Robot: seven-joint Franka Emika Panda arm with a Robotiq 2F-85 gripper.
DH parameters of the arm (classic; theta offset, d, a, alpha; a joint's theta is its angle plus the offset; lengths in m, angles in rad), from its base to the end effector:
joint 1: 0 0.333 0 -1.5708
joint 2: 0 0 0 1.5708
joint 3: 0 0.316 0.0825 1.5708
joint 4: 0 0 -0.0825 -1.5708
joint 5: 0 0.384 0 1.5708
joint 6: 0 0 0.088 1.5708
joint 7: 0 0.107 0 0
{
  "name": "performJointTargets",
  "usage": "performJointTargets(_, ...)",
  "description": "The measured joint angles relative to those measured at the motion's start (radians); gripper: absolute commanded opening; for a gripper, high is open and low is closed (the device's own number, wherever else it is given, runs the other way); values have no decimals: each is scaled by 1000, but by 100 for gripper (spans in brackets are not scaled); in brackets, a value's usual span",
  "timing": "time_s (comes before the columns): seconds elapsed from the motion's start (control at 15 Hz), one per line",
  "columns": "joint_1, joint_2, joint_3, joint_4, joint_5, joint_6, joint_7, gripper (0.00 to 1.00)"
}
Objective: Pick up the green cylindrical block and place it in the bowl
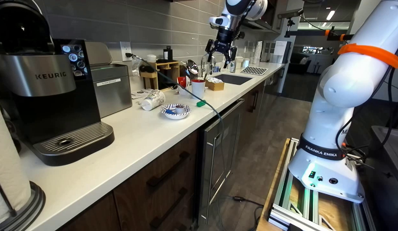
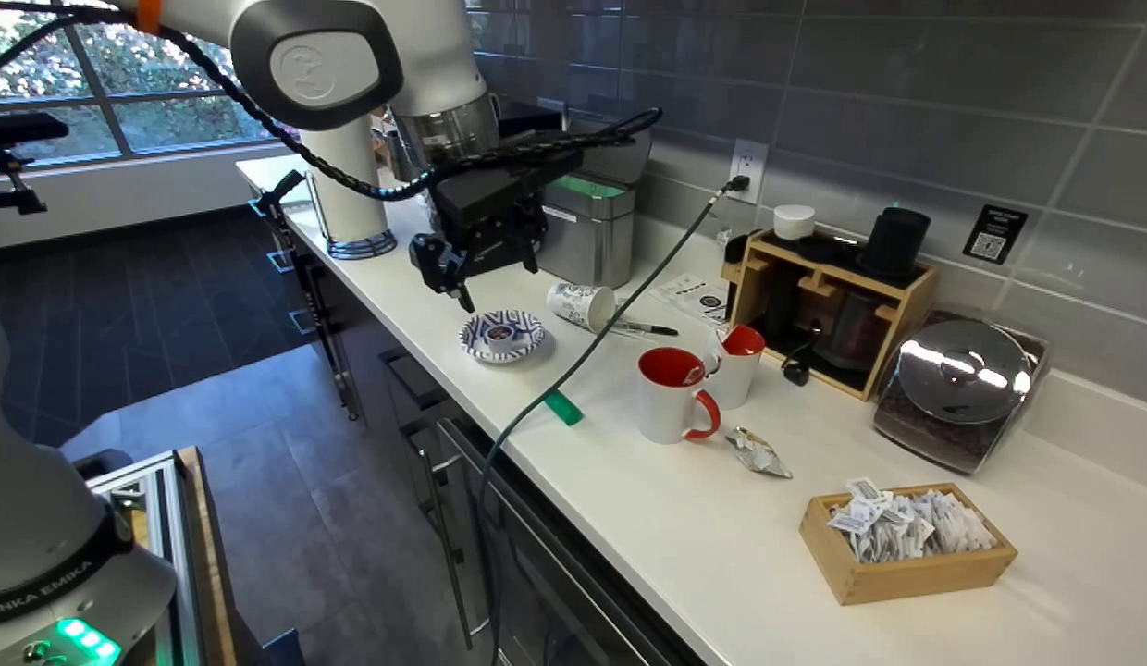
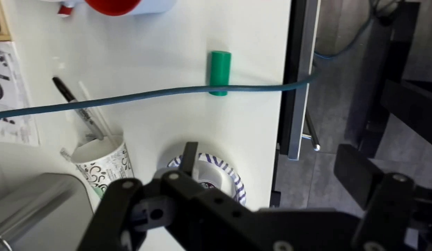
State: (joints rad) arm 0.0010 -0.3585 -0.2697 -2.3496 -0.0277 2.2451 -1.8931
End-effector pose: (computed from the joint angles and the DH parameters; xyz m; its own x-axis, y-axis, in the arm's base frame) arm 0.4460 -0.1309 0.4888 -0.0718 0.9974 -0.0111 0.9657 0.0723 0.2494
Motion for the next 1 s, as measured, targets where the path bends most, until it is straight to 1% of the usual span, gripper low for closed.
performJointTargets(0.13,24,13,-58,-34,51,94,-149,100)
performJointTargets(0.27,81,34,-137,-52,126,115,-303,100)
performJointTargets(0.33,91,48,-154,-59,171,115,-376,100)
performJointTargets(0.4,91,67,-155,-65,213,115,-437,100)
performJointTargets(0.53,86,116,-139,-69,255,115,-494,100)
performJointTargets(0.67,67,174,-105,-66,258,115,-495,100)
performJointTargets(1.0,-7,301,-14,-20,252,130,-481,100)
